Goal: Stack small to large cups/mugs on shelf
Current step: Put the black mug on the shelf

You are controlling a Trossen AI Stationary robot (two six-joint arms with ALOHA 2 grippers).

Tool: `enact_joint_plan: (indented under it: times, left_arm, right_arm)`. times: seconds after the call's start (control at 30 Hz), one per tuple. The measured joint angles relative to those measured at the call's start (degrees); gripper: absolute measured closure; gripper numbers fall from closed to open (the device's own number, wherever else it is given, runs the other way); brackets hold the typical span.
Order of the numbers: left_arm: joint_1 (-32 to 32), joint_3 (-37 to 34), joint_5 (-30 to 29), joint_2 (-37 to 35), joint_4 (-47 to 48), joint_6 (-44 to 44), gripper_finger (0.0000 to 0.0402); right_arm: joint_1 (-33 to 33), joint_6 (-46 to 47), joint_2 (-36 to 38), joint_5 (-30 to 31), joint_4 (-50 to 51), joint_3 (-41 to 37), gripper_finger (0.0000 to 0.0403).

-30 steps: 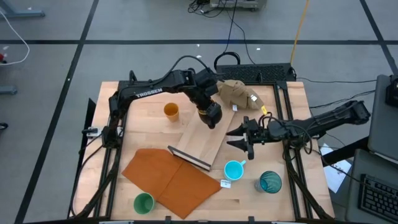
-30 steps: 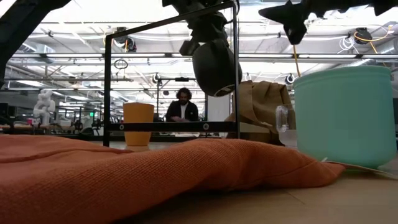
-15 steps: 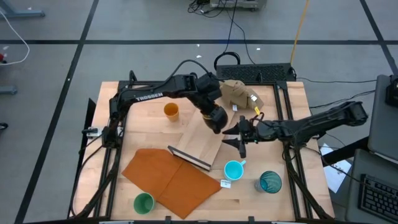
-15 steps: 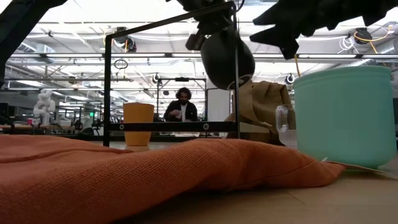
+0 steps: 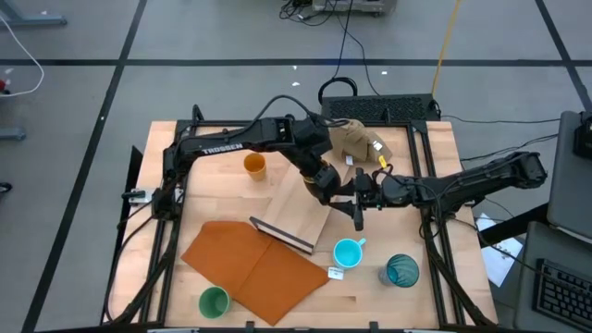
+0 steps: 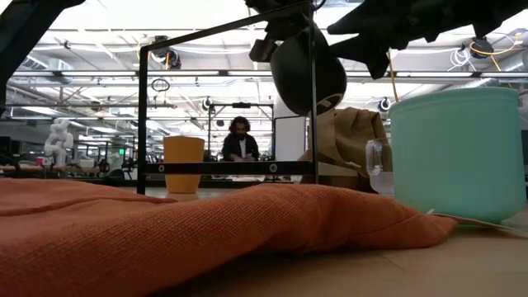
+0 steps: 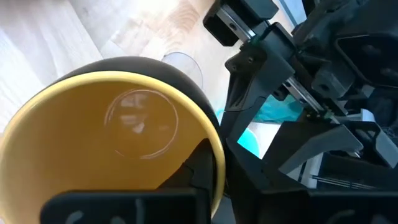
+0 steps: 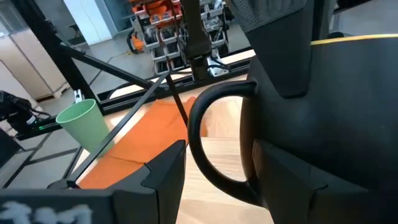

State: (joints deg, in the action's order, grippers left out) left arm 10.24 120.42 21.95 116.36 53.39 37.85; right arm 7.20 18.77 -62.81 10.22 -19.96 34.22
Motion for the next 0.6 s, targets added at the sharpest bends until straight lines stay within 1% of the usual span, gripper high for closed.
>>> enact_joint_plan:
  times: [0.13, 0.23, 0.33, 0.43, 0.53, 0.6]
  left_arm:
    - [-0.04, 0.00, -0.60, -0.02, -0.20, 0.00, 0.0388]
    - [-0.07, 0.02, -0.79, -0.02, -0.17, 0.00, 0.0389]
    - [-0.11, 0.00, -0.83, -0.02, -0.19, 0.22, 0.0375]
    - [-0.07, 0.00, -0.74, -0.02, -0.22, 0.26, 0.0364]
    - [-0.05, 0.00, -0.63, -0.02, -0.41, 0.22, 0.0377]
    - [-0.09, 0.00, -0.94, -0.02, -0.81, 0.18, 0.0388]
  right_arm:
    - [-0.02, 0.12, -0.02, 0.04, -1.79, 0.00, 0.0225]
    - [0.01, 0.85, -0.47, -0.01, -2.69, 0.00, 0.0225]
    - [-0.02, 1.77, -1.63, -1.27, -3.81, 0.00, 0.0225]
    - [0.05, 3.03, -4.32, -2.91, -6.45, 0.00, 0.0225]
    - [0.44, 4.07, -6.95, -3.07, -9.67, 0.07, 0.0225]
    - [0.61, 4.54, -8.59, -4.44, -9.84, 1.34, 0.0225]
